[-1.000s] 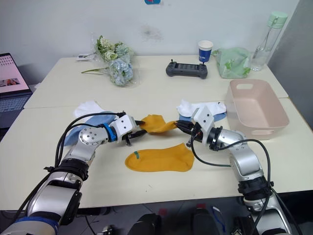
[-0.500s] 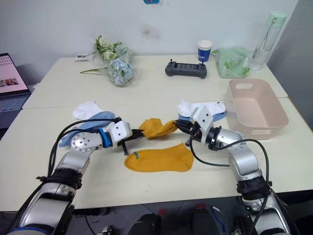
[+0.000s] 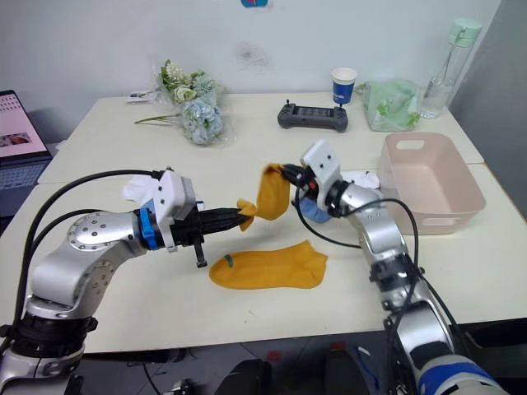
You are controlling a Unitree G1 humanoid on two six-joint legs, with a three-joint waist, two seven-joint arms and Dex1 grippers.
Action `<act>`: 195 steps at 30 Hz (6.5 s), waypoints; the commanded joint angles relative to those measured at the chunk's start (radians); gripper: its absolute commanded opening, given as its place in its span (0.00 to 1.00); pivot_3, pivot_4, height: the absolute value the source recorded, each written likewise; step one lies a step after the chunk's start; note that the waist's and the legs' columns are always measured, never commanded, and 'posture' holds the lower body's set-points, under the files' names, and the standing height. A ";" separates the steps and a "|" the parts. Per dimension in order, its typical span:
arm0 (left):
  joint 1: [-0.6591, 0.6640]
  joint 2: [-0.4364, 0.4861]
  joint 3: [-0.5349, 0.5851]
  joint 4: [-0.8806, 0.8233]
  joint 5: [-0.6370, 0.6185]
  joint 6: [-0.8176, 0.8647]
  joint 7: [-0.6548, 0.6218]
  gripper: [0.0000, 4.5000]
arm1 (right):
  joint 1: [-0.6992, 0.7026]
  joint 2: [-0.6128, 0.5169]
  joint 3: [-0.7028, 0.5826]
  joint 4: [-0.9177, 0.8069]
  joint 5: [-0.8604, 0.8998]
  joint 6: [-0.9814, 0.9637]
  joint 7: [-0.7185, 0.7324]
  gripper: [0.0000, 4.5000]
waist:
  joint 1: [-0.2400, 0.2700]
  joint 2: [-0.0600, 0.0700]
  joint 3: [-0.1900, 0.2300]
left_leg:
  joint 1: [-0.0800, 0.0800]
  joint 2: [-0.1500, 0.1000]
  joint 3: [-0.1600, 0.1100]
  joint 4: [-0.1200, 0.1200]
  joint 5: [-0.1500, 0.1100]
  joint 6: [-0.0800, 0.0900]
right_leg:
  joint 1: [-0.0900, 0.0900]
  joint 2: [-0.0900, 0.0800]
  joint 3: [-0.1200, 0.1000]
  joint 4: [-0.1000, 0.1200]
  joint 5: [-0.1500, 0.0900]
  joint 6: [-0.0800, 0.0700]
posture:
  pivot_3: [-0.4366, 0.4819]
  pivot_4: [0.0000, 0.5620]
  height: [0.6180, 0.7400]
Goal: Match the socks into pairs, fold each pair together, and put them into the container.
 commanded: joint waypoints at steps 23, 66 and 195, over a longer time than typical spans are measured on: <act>0.029 -0.045 0.021 -0.145 -0.227 0.297 0.182 0.01 | 0.162 0.154 0.097 -0.092 0.125 0.170 0.189 0.00 | -0.003 0.000 0.000 | 0.000 0.000 0.001 0.000 0.000 0.000 | 0.000 0.000 0.001 -0.001 0.000 0.000 | 0.48 0.27 1.00; -0.087 0.013 -0.238 0.427 0.441 -0.573 -0.200 0.91 | 0.657 -0.342 -0.019 -0.818 0.387 0.673 0.104 1.00 | 0.037 0.000 0.000 | -0.001 0.000 0.002 -0.001 -0.002 0.004 | 0.001 -0.001 0.001 -0.002 0.000 0.000 | 0.48 0.27 1.00; -0.021 0.131 0.055 0.108 -0.093 0.205 -0.069 0.00 | 0.441 -0.441 -0.082 -0.652 0.495 0.621 0.274 0.01 | 0.046 0.000 0.001 | 0.001 0.000 0.000 -0.001 -0.001 0.001 | 0.004 -0.003 -0.001 -0.005 0.000 0.000 | 0.48 0.27 1.00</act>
